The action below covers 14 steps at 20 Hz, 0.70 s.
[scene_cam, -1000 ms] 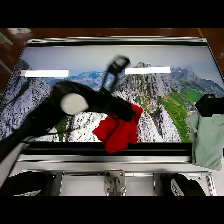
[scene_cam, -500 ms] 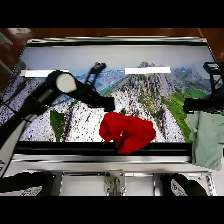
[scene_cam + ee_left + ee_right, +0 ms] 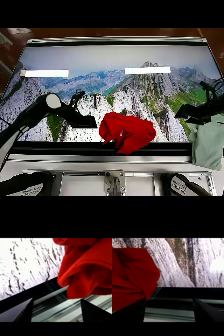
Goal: Fold the shirts.
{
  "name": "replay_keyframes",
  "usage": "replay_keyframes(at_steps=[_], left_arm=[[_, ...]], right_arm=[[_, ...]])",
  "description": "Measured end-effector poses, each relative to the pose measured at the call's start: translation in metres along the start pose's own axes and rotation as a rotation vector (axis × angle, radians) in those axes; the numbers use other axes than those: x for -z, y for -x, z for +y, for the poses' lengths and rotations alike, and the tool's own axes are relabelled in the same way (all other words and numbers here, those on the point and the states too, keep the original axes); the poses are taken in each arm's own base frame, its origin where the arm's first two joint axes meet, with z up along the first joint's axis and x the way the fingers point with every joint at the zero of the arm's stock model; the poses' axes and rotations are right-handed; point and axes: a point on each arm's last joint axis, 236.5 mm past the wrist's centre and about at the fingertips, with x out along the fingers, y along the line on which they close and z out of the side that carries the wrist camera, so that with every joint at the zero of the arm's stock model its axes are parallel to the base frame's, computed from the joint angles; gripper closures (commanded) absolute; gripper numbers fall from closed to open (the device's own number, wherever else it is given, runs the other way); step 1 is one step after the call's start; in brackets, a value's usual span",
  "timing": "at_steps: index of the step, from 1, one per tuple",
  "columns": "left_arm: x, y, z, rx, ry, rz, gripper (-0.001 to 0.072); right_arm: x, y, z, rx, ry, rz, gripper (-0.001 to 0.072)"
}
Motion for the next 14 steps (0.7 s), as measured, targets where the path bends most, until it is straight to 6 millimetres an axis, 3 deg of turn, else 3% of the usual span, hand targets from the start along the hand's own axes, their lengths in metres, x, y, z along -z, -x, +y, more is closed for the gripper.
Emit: replay_keyframes(at_steps=[5, 6, 7, 10, 14], left_arm=[[0.0, -0.05, 0.004, 0.012, 0.023, -0.045, 0.0009], [-0.004, -0.057, 0.002, 0.021, 0.027, -0.064, 0.0109], [-0.008, -0.063, -0.001, 0.034, 0.03, -0.085, 0.0298], [-0.024, -0.072, -0.01, 0.076, 0.042, -0.154, 0.0667], [-0.032, -0.075, -0.014, 0.102, 0.051, -0.19, 0.067]], right_arm=[[0.032, -0.03, 0.001, -0.082, -0.04, 0.107, 0.0014], [0.037, -0.034, 0.002, -0.09, -0.047, 0.123, 0.0014], [0.042, -0.037, 0.004, -0.105, -0.053, 0.141, 0.0015], [0.051, -0.052, 0.012, -0.159, -0.085, 0.157, 0.0014], [0.06, -0.085, 0.029, -0.219, -0.133, 0.153, 0.0014]])
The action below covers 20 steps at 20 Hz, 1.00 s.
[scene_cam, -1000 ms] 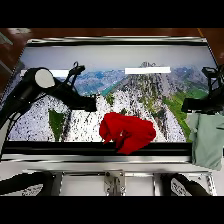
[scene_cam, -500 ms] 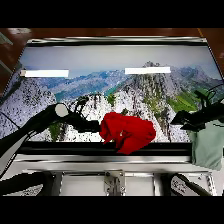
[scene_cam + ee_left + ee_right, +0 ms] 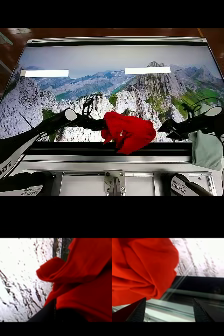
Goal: Fold the shirts.
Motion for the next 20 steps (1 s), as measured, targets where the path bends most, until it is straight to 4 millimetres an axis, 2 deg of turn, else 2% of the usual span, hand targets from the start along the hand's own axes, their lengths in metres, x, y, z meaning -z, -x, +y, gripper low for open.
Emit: replay_keyframes(at_steps=[3, 4, 5, 6, 10, 12, 14, 15, 16, 18, 19, 20], left_arm=[[0.002, 0.0, -0.003, 0.012, 0.002, 0.01, 0.0669], [0.004, 0.0, -0.004, 0.015, 0.001, 0.015, 0.067], [0.005, 0.001, -0.005, 0.019, 0.002, 0.021, 0.067], [0.005, 0.002, -0.007, 0.023, -0.001, 0.023, 0.067], [-0.006, 0.01, -0.02, 0.047, -0.026, -0.004, 0.0671], [-0.026, 0.025, -0.034, 0.072, -0.075, -0.056, 0.0672], [-0.062, 0.06, -0.062, 0.114, -0.179, -0.167, 0.0672], [-0.082, 0.085, -0.079, 0.137, -0.233, -0.24, 0.0672], [-0.106, 0.121, -0.101, 0.163, -0.29, -0.336, 0.0672], [-0.144, 0.209, -0.149, 0.211, -0.404, -0.545, 0.0672], [-0.155, 0.259, -0.174, 0.234, -0.462, -0.654, 0.0671], [-0.16, 0.313, -0.199, 0.255, -0.523, -0.768, 0.0671]], right_arm=[[0.0, -0.028, 0.004, 0.01, 0.012, -0.02, 0.0018], [-0.001, -0.034, 0.005, 0.02, 0.023, -0.03, 0.0165], [-0.003, -0.039, 0.006, 0.03, 0.03, -0.042, 0.048], [-0.005, -0.043, 0.007, 0.039, 0.038, -0.053, 0.0646], [-0.01, -0.047, 0.009, 0.057, 0.047, -0.076, 0.0651], [-0.018, -0.035, 0.021, 0.047, 0.094, -0.111, 0.065], [-0.036, -0.004, 0.049, 0.026, 0.195, -0.205, 0.0651], [-0.048, 0.023, 0.074, 0.002, 0.272, -0.287, 0.0651], [-0.057, 0.054, 0.101, -0.022, 0.355, -0.378, 0.0651], [-0.065, 0.14, 0.17, -0.065, 0.547, -0.624, 0.0651], [-0.06, 0.183, 0.201, -0.076, 0.63, -0.745, 0.0651], [-0.046, 0.228, 0.232, -0.086, 0.711, -0.864, 0.0651]])
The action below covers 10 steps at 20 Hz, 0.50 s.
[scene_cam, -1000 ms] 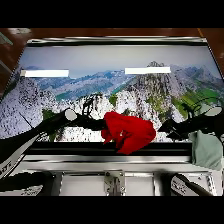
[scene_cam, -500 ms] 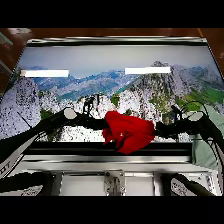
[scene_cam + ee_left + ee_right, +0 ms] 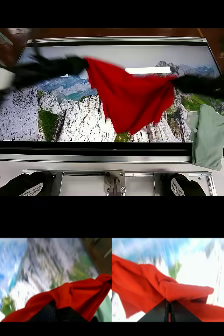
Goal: Fold the shirts.
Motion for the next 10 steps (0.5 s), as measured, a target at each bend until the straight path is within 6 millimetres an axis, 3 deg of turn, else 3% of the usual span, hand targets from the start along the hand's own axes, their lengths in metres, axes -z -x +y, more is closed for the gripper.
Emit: replay_keyframes(at_steps=[2, 4, 7, 10], left_arm=[[-0.073, 0.052, -0.047, 0.037, -0.12, -0.175, 0.0671], [-0.118, 0.101, -0.092, 0.072, -0.211, -0.308, 0.0671], [-0.141, 0.154, -0.135, 0.09, -0.317, -0.396, 0.0672], [-0.13, 0.173, -0.14, 0.038, -0.392, -0.346, 0.0671]], right_arm=[[-0.06, 0.056, 0.047, -0.011, 0.115, -0.19, 0.0651], [-0.093, 0.105, 0.09, -0.035, 0.181, -0.323, 0.0651], [-0.107, 0.152, 0.13, -0.046, 0.247, -0.415, 0.0651], [-0.093, 0.166, 0.132, 0.01, 0.271, -0.374, 0.065]])
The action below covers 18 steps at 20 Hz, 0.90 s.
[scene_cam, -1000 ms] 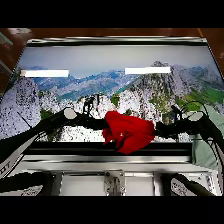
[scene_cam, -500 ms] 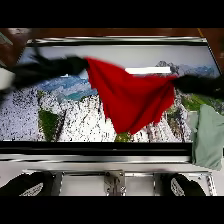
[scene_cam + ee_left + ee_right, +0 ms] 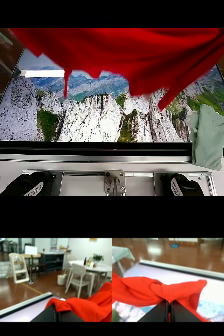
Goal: Fold the shirts.
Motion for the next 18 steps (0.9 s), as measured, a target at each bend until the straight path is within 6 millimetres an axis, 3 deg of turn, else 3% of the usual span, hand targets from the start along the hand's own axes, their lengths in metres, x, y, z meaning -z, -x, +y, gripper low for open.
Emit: replay_keyframes(at_steps=[2, 4, 7, 12, 15, 18], left_arm=[[0.022, 0.007, 0.006, -0.039, -0.015, 0.102, 0.0671], [0.057, 0.01, 0.02, -0.088, -0.013, 0.231, 0.0671], [0.13, 0.008, 0.045, -0.147, 0.058, 0.43, 0.0671], [0.304, 0.014, 0.073, -0.217, 0.336, 0.757, 0.067], [0.398, 0.021, 0.064, -0.238, 0.554, 0.848, 0.067], [0.47, 0.03, 0.049, -0.273, 0.739, 0.887, 0.067]], right_arm=[[0.02, 0.003, -0.013, 0.06, 0.016, 0.093, 0.065], [0.041, 0.001, -0.032, 0.118, 0.006, 0.188, 0.065], [0.073, -0.021, -0.06, 0.144, -0.071, 0.31, 0.065], [0.152, -0.106, -0.102, 0.042, -0.29, 0.491, 0.065], [0.215, -0.167, -0.131, -0.006, -0.507, 0.561, 0.065], [0.281, -0.225, -0.138, -0.052, -0.735, 0.624, 0.0641]])
